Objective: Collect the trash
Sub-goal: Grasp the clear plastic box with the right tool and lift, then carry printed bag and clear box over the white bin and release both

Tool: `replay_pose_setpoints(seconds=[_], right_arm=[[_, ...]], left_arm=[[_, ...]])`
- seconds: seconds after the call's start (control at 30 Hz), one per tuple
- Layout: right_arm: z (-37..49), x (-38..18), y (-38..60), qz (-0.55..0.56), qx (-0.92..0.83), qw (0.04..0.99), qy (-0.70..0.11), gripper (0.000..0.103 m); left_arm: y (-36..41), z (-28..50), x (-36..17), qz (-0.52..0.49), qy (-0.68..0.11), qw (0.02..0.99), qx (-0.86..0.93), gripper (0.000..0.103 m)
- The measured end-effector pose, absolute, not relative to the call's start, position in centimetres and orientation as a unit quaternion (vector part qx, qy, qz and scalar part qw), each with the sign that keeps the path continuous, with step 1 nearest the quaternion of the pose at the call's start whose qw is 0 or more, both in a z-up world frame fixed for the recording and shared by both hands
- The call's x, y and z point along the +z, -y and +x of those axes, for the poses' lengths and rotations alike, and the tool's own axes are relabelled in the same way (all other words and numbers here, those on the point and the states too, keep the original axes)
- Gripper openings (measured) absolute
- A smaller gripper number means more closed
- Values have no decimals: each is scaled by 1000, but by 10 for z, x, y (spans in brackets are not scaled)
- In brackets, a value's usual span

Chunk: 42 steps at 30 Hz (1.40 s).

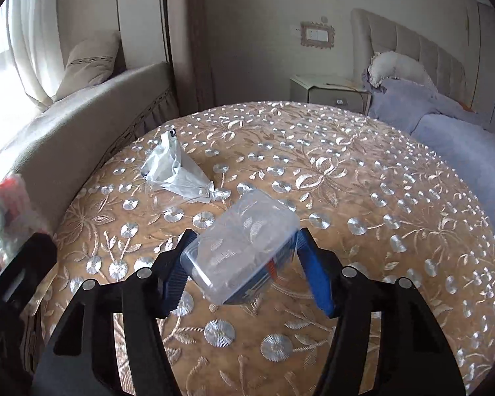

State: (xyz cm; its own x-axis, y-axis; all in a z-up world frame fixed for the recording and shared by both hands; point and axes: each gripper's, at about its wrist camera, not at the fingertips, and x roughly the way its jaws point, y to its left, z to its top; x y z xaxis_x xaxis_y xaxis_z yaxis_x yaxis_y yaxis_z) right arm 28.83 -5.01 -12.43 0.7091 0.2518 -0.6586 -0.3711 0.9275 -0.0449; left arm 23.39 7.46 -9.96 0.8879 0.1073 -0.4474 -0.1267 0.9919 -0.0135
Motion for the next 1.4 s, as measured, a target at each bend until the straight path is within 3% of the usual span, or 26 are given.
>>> replay_pose_setpoints(seconds=[0.07, 0.1, 0.13, 0.73, 1.4], right_arm=[[269, -111, 63, -99, 182, 923, -324, 52], [260, -106, 69, -105, 188, 924, -317, 38], [251, -103, 76, -111, 194, 923, -313, 35], [170, -92, 231, -78, 139, 943, -291, 34], [89, -117, 427, -31, -63, 958, -279, 34]], left_arm=[[-66, 229, -96, -16, -227, 972, 57, 56], [-62, 227, -95, -13, -225, 973, 56, 56], [-57, 223, -94, -11, -223, 973, 55, 56], [58, 188, -88, 43, -218, 974, -37, 56], [263, 171, -134, 89, -241, 926, -278, 56]])
